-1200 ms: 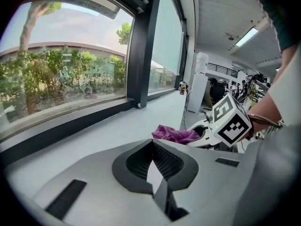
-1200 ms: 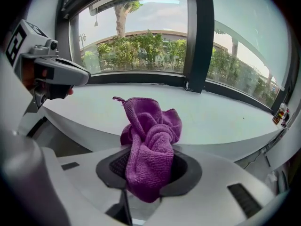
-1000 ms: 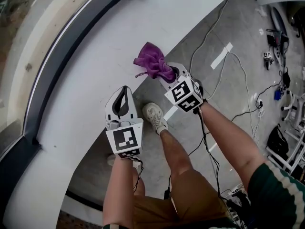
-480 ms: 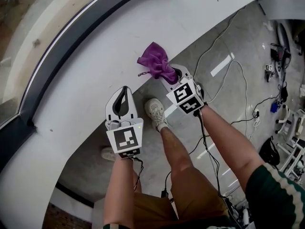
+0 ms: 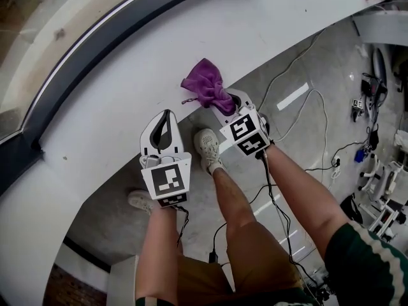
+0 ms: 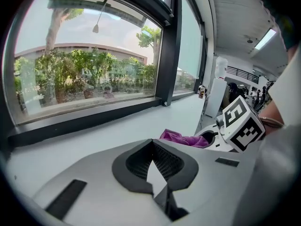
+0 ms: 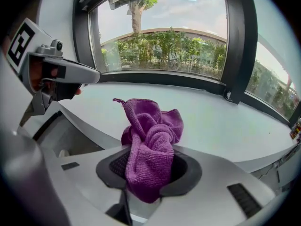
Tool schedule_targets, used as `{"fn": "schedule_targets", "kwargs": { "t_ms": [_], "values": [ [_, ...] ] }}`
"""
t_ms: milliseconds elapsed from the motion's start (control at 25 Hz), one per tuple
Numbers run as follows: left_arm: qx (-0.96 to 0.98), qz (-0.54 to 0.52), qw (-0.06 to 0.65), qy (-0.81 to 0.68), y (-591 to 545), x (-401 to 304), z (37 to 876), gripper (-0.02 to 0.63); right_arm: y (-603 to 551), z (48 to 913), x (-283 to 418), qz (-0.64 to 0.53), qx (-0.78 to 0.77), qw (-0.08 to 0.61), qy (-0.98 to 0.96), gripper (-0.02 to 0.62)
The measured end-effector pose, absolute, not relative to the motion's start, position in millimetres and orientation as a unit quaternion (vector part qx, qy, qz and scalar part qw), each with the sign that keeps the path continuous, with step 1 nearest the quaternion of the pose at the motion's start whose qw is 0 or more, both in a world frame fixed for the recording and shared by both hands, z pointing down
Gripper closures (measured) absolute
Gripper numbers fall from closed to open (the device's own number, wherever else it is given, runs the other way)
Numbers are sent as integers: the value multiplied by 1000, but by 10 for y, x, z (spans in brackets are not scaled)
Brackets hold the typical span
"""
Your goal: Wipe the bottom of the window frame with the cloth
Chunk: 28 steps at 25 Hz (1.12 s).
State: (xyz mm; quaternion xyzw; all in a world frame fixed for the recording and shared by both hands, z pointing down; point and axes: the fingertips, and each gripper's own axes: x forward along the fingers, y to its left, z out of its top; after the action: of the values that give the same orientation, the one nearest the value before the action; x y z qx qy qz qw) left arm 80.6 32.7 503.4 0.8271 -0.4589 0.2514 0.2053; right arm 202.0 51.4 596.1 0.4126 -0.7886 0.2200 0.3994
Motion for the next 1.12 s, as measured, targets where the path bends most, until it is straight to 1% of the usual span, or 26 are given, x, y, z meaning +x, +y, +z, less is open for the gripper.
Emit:
{"fn": "schedule_targets", "kwargs": {
  "t_ms": [400,840,1120],
  "values": [
    [818,252,219,-469,391,698,5007,598,604,5953,1727,221,387,398,-802,446],
    [800,246,236,-494,542,284,5043,598,795,5970,1118,208,335,414,-820,446],
    [791,234,240,-511,594,-39,4987,598,813,5968,1061,220,356,417,-807,446]
  ]
}}
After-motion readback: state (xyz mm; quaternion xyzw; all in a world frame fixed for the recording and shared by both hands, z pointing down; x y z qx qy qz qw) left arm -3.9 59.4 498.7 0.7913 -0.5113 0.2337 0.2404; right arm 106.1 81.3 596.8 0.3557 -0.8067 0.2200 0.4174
